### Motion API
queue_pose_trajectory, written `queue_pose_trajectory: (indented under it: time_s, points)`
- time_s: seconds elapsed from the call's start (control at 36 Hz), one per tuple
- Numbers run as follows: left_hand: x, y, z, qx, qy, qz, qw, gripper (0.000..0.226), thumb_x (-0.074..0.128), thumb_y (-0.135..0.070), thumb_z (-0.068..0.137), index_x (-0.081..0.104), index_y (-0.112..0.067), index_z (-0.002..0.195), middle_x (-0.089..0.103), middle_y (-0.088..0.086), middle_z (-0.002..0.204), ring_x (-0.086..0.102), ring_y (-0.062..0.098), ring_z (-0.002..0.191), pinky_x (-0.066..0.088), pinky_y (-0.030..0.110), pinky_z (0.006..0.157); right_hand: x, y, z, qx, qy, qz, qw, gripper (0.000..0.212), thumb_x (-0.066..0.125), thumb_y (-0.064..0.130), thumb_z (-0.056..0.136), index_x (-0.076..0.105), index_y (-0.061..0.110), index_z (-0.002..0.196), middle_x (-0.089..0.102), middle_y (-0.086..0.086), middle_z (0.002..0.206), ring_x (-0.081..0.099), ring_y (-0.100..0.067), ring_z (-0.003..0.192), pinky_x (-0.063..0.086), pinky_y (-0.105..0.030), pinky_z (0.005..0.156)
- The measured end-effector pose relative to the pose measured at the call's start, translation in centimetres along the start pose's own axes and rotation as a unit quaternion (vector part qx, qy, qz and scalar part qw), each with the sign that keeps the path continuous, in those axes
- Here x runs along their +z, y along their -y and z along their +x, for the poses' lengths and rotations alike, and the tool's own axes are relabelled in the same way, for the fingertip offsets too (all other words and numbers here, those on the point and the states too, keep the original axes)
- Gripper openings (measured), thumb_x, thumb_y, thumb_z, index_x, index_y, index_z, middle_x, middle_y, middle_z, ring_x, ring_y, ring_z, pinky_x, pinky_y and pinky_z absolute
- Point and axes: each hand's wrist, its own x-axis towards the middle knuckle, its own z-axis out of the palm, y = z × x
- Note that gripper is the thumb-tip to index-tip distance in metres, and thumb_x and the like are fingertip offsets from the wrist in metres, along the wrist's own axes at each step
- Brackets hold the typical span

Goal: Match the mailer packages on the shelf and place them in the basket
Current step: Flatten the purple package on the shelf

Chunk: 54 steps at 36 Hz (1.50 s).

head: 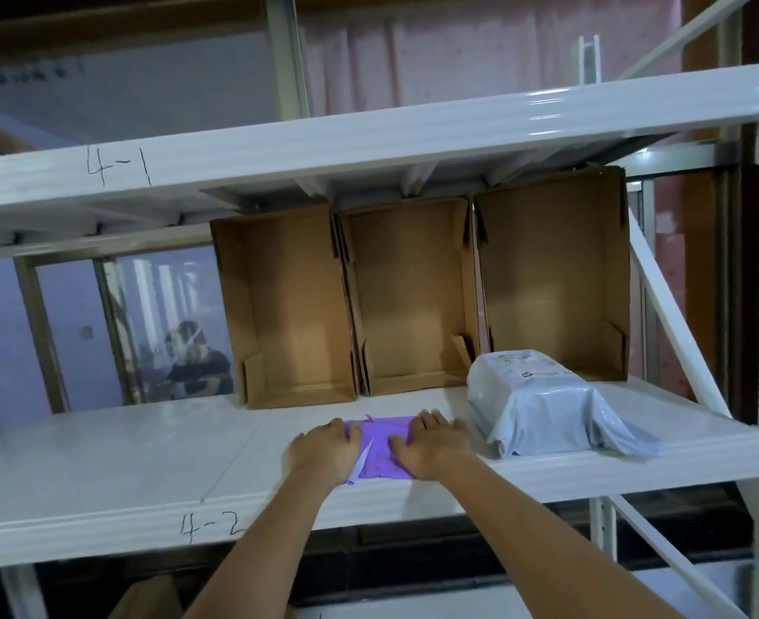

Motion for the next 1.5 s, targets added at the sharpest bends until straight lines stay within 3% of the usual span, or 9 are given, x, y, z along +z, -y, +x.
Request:
queue_pose_trajectory:
  time_s: [0.22, 0.42, 0.58, 0.89, 1.0, 1.11, 1.19, 1.33, 1.5]
  points:
    - [-1.0, -1.0, -1.4, -0.054, -0.032, 0.046, 0.997, 0.056, 0.019, -0.049, 0.099, 0.05, -0.015, 0.129, 0.056, 0.009, 0.129, 0.05, 0.026, 0.118, 0.04, 0.037, 0.097, -0.1, 0.4, -1.1, 0.035, -0.017, 0.001, 0.999, 0.076, 0.015, 0.059, 0.096, 0.017, 0.011, 0.154, 0.016, -0.008, 0.161, 0.012, -0.025, 0.149, 0.012, -0.047, 0.118]
    - [-4.0, -1.4, -0.5, -0.087, 0.077, -0.262, 0.958, 0.07, 0.059, -0.045, 0.087, 0.035, -0.006, 0.139, 0.05, 0.013, 0.136, 0.051, 0.026, 0.118, 0.044, 0.028, 0.086, -0.7, 0.6, -1.8, 0.069, -0.034, -0.024, 0.997, 0.076, 0.018, 0.06, 0.095, 0.028, 0.01, 0.151, 0.029, -0.011, 0.154, 0.021, -0.029, 0.144, 0.021, -0.047, 0.114]
    - [-5.8, -0.9, -1.5, -0.163, 0.178, -0.48, 0.844, 0.051, 0.08, -0.026, 0.077, 0.045, -0.004, 0.107, 0.064, 0.014, 0.096, 0.064, 0.021, 0.075, 0.052, 0.029, 0.047, -0.9, 0.1, -3.1, 0.047, -0.055, -0.032, 0.997, 0.067, 0.018, 0.052, 0.098, 0.044, 0.007, 0.141, 0.043, -0.015, 0.143, 0.033, -0.029, 0.134, 0.03, -0.042, 0.104]
    - [-5.3, -1.5, 0.8, -0.169, 0.1, -0.546, 0.814, 0.011, 0.063, -0.005, 0.09, 0.061, 0.002, 0.098, 0.067, 0.011, 0.067, 0.063, 0.02, 0.052, 0.046, 0.021, 0.035, -4.4, 1.3, -4.0, -0.208, -0.057, 0.126, 0.968, 0.084, 0.051, 0.069, 0.084, 0.029, 0.02, 0.148, 0.037, -0.009, 0.149, 0.039, -0.029, 0.133, 0.036, -0.041, 0.108]
    - [-6.9, -3.2, 1.9, -0.133, 0.126, -0.56, 0.808, 0.01, 0.055, -0.012, 0.095, 0.063, -0.006, 0.096, 0.066, 0.005, 0.054, 0.062, 0.014, 0.044, 0.046, 0.02, 0.036, -4.4, 2.6, -2.7, -0.165, -0.168, 0.085, 0.968, 0.08, 0.071, 0.042, 0.079, 0.03, 0.016, 0.143, 0.044, -0.014, 0.133, 0.051, -0.036, 0.116, 0.046, -0.041, 0.089]
    - [-9.3, -3.1, 2.3, -0.136, 0.089, -0.611, 0.775, 0.034, 0.046, -0.037, 0.097, 0.059, -0.007, 0.089, 0.061, 0.011, 0.077, 0.058, 0.022, 0.066, 0.049, 0.03, 0.054, -6.0, 2.1, -1.9, -0.13, -0.258, 0.154, 0.945, 0.047, 0.055, 0.037, 0.094, 0.046, 0.013, 0.133, 0.061, -0.016, 0.112, 0.061, -0.038, 0.096, 0.044, -0.038, 0.071]
    - [-10.7, -2.4, 3.3, -0.134, 0.049, -0.629, 0.765, 0.042, 0.038, -0.036, 0.1, 0.052, -0.006, 0.074, 0.065, 0.01, 0.057, 0.059, 0.02, 0.05, 0.043, 0.026, 0.049, -7.6, 1.2, -1.6, -0.11, -0.235, 0.331, 0.907, 0.033, 0.056, 0.04, 0.094, 0.062, 0.01, 0.081, 0.063, -0.01, 0.077, 0.057, -0.03, 0.076, 0.039, -0.035, 0.062]
    - [-10.5, -2.5, 2.6, -0.104, 0.056, -0.598, 0.793, 0.031, 0.05, -0.03, 0.097, 0.056, -0.01, 0.074, 0.058, 0.003, 0.062, 0.053, 0.013, 0.05, 0.038, 0.016, 0.042, -8.9, -0.4, -0.3, -0.082, -0.183, 0.583, 0.787, 0.024, 0.069, 0.027, 0.087, 0.071, 0.003, 0.09, 0.073, -0.018, 0.095, 0.07, -0.034, 0.09, 0.056, -0.05, 0.084]
    - [-8.6, -3.4, 2.2, -0.082, 0.17, -0.687, 0.702, 0.04, 0.053, -0.053, 0.09, 0.067, -0.018, 0.105, 0.072, 0.008, 0.092, 0.071, 0.02, 0.067, 0.058, 0.029, 0.062, -9.1, -3.1, -1.2, -0.051, -0.169, 0.664, 0.726, 0.017, 0.073, 0.026, 0.086, 0.067, 0.013, 0.076, 0.071, -0.01, 0.086, 0.067, -0.023, 0.076, 0.054, -0.031, 0.07]
